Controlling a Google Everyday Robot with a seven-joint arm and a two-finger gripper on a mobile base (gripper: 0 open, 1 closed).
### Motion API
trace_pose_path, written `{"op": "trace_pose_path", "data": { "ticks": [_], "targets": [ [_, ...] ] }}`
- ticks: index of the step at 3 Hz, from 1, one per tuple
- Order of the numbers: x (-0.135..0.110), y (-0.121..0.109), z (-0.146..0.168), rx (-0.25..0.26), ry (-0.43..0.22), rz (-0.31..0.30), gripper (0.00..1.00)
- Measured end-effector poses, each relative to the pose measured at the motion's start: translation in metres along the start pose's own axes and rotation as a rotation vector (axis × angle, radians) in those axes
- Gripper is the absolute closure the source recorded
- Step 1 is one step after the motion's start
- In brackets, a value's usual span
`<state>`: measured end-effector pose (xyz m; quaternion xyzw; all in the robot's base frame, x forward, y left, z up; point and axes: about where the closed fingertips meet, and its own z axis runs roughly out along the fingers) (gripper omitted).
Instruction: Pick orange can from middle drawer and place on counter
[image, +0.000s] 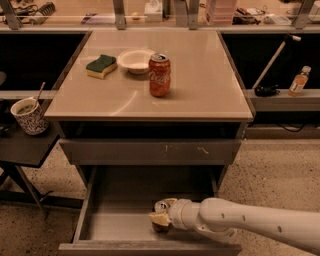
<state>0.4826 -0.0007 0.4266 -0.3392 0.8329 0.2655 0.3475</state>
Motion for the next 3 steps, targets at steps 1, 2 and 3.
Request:
{"op": "trace_pose_path", "data": {
  "ticks": [1,2,3],
  "targets": [
    [-0.008,-0.006,-0.013,-0.007,-0.019,-0.010,0.84],
    [-0.043,-0.031,-0.068,0.031,-0.084,-0.039,1.00],
    [-0.080,-0.077,-0.180,0.158,-0.147,-0.023,1.00]
  ]
}}
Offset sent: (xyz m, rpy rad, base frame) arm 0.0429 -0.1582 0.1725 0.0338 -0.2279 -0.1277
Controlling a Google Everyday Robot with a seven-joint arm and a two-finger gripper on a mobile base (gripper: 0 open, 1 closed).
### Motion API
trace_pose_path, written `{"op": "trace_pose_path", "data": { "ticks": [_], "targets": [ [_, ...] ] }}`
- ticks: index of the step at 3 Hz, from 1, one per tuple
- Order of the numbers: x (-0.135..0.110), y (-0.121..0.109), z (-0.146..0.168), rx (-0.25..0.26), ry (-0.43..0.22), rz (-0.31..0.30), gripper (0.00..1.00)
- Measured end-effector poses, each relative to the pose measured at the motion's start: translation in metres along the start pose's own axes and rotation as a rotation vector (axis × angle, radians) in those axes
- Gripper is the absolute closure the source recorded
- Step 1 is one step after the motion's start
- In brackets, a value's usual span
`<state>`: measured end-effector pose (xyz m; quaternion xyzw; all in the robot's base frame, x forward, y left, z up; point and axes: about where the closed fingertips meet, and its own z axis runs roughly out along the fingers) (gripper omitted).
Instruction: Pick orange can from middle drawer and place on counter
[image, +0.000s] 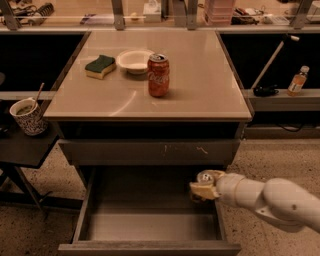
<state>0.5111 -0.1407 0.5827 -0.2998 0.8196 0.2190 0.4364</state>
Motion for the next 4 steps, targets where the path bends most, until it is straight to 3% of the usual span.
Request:
{"op": "trace_pose_path", "data": {
  "ticks": [1,2,3,4],
  "targets": [
    [-0.059,-0.060,-0.132,0.150,-0.042,-0.009,1.00],
    [-0.059,-0.060,-0.132,0.151,-0.041,-0.009,1.00],
    [-0.099,-0.100,-0.167,0.278,-0.046,-0.027,1.00],
    [-0.193,-0.140,-0.236,0.463,-0.063,-0.089,1.00]
  ]
}}
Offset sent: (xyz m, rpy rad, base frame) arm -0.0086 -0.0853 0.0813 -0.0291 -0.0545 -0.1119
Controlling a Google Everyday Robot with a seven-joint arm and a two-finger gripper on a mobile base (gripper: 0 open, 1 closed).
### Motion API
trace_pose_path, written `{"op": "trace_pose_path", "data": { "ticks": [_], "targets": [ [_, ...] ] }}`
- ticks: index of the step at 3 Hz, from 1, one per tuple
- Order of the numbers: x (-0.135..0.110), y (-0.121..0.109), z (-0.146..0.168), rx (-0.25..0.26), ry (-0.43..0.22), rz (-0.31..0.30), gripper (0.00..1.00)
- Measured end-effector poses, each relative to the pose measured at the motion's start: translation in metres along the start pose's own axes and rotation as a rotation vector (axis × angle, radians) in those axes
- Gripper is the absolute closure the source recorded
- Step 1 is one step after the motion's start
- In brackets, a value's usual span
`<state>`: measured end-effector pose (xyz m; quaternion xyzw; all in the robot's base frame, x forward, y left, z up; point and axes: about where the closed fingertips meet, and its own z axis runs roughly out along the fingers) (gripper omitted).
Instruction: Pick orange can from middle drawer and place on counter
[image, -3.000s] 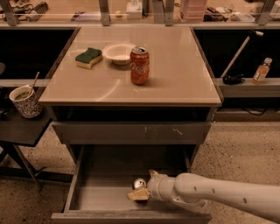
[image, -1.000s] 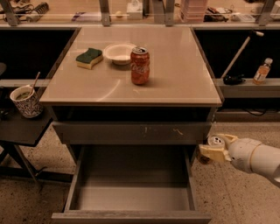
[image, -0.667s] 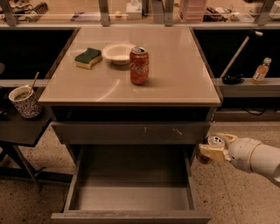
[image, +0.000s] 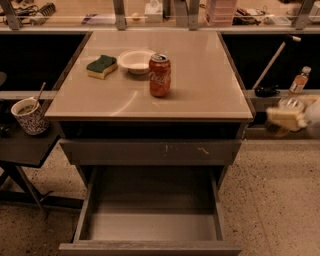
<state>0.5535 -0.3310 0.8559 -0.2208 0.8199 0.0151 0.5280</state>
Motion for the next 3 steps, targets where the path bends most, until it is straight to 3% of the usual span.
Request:
{"op": "trace_pose_path", "data": {
  "ticks": [1,2,3],
  "targets": [
    [-0.109,-0.032,-0.050,0.148,-0.029,-0.139,1.00],
    [-0.210,-0.034,-0.093,0.224,-0.088,-0.228,1.00],
    [-0.284,-0.014,-0.080,0.187,-0.141,-0.282,1.00]
  ]
}}
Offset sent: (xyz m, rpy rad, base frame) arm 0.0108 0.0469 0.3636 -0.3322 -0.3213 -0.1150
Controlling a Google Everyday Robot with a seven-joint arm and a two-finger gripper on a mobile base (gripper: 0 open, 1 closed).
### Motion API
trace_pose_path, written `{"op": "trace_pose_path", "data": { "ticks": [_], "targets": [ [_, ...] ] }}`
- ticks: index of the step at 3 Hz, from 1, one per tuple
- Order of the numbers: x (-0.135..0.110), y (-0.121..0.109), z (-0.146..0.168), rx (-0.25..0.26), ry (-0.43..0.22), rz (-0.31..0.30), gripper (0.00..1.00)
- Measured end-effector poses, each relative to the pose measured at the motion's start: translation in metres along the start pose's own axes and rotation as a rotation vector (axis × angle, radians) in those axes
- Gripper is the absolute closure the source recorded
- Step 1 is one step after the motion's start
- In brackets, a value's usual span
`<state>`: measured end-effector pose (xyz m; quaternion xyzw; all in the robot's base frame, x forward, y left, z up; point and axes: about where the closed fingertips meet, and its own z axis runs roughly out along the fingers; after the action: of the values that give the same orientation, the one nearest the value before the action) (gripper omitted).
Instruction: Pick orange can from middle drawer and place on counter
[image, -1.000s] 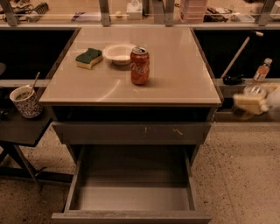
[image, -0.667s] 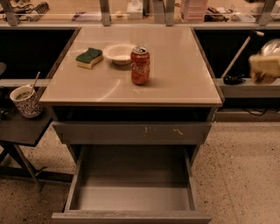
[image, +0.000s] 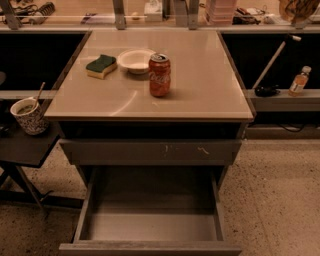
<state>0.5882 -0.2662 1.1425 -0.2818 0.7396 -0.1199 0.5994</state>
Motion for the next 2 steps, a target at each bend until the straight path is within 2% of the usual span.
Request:
{"op": "trace_pose_path", "data": {
  "ticks": [1,2],
  "targets": [
    [-0.0223,-0.0009,-0.0016,0.002,-0.031,-0.014,1.00],
    [-0.0220,-0.0008,-0.0016,0.001,-0.031,-0.013,1.00]
  ]
}}
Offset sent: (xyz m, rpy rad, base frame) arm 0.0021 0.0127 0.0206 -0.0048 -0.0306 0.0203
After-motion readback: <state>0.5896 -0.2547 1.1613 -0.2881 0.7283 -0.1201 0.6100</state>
